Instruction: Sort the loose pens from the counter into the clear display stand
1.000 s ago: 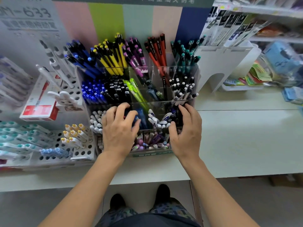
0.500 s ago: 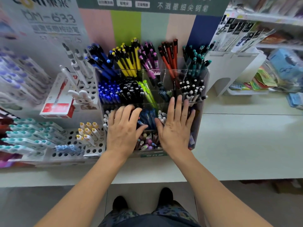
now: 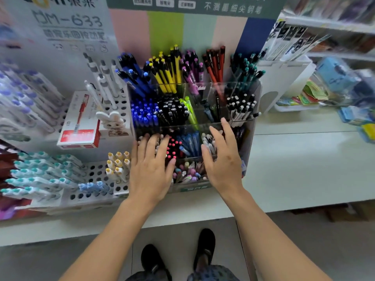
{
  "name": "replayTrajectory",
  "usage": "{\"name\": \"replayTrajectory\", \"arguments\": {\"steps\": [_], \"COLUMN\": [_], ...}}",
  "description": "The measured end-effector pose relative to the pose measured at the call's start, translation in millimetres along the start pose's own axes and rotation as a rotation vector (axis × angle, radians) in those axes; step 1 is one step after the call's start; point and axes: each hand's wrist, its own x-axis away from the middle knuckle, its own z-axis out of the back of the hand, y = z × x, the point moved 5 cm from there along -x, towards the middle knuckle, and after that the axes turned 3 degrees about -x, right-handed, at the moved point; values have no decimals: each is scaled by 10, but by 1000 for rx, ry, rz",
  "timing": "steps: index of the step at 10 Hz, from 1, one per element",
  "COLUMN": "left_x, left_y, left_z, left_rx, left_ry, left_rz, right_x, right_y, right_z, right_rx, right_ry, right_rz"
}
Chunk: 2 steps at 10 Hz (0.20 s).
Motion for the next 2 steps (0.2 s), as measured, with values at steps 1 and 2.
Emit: {"name": "replayTrajectory", "arguments": {"steps": [1,2], "left_x": [-10,-5], "left_y": [24,67], "left_z": [158,344], "left_rx": [89,219], "left_ry": [10,18], "left_rz": [2,4], "right_x": [25,51], "right_y": [-68,-51], "right_z": [181,331], "right_rx": [-144,-255], "right_ry": [14,-42], "right_rz": [-63,-229]}}
